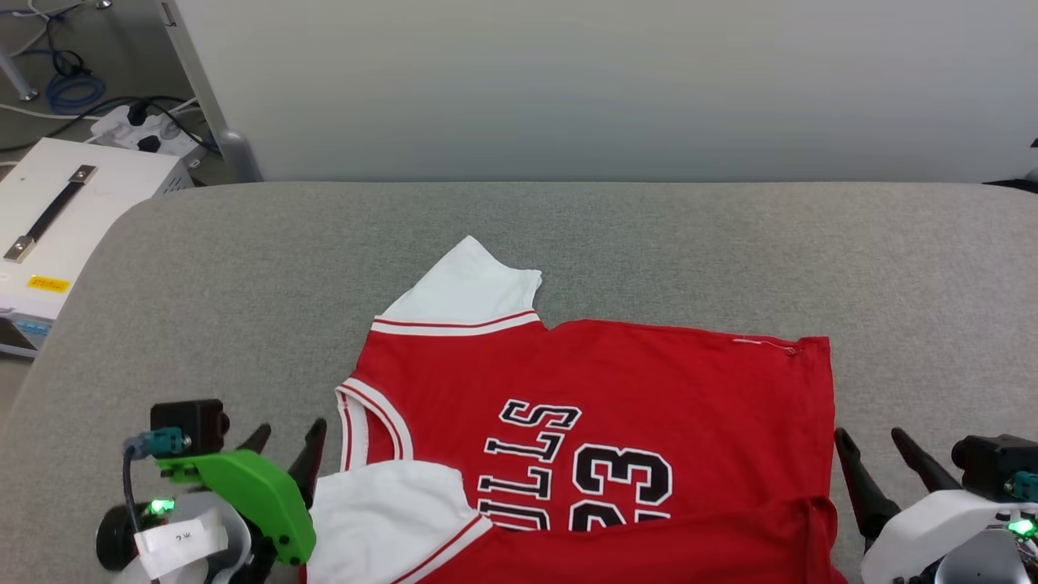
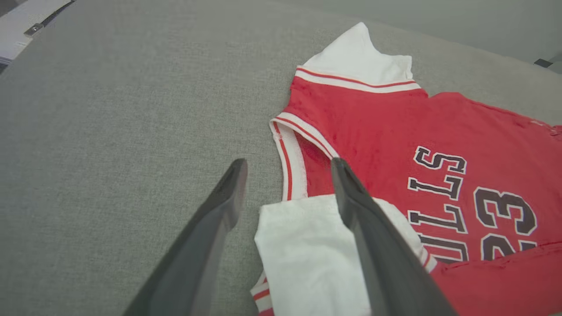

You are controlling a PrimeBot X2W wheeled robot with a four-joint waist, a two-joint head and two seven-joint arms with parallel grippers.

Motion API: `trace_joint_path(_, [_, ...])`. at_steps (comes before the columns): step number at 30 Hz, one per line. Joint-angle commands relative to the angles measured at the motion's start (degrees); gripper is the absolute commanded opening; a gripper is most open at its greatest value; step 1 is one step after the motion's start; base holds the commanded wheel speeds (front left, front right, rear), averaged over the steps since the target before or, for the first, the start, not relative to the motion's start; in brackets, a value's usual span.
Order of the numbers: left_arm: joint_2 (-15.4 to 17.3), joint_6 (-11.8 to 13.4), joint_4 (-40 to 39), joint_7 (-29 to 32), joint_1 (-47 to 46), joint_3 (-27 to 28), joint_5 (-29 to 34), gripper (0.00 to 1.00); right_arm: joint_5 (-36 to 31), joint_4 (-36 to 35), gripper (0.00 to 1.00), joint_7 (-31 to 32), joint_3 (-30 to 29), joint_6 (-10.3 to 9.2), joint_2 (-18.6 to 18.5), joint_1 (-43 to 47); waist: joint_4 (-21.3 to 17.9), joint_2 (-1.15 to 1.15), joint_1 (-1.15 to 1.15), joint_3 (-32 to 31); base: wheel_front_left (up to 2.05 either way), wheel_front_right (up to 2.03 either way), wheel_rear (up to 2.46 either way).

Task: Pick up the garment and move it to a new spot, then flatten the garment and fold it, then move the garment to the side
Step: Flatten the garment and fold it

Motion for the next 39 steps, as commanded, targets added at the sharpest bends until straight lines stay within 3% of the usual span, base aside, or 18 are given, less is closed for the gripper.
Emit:
trace_joint_path(1, [-0.64,0.19,0.16,-1.96,-1.88,0.60,1.23,1.00,-1.16,-1.14,1.00,-1.57,-0.39,-0.03,0.52,-1.16,-0.29,0.00,0.00,0.93,0.00,0.00,0.00])
trace_joint_path(9, [-2.87,-1.38,2.79,-9.73,-11.77,2.11,5.57,1.00,-5.20,-7.19,1.00,-6.64,-0.02,-0.03,2.08,-5.44,-1.93,0.00,0.00,8.25,0.00,0.00,0.00])
trace_joint_path(17, [-4.78,-6.64,8.58,-8.81,-25.82,1.30,6.55,1.00,-6.15,-9.19,1.00,-9.44,-0.06,-0.03,2.56,-11.06,-4.35,0.00,0.00,17.55,0.00,0.00,0.00])
trace_joint_path(24, [-3.43,-15.18,16.01,3.03,-38.83,-0.64,3.08,1.00,-5.93,-7.87,1.00,-10.74,0.57,-0.03,2.74,-15.04,-8.00,0.00,0.00,23.31,0.00,0.00,0.00])
trace_joint_path(29, [-1.96,-18.79,20.67,14.59,-46.00,-2.08,-0.81,1.00,-5.43,-6.17,1.00,-11.69,1.09,-0.03,2.75,-16.82,-10.38,0.00,0.00,25.66,0.00,0.00,0.00])
trace_joint_path(34, [-0.06,-19.92,23.76,26.15,-50.73,-3.25,-4.92,1.00,-4.33,-4.54,1.00,-12.89,1.78,-0.03,3.04,-18.40,-12.88,0.00,0.00,27.52,0.00,0.00,0.00])
trace_joint_path(39, [0.64,-19.50,25.86,32.43,-52.98,-4.34,-5.90,1.00,-3.61,-3.40,1.00,-13.98,1.86,-0.03,3.27,-19.08,-14.21,0.00,0.00,29.13,0.00,0.00,0.00])
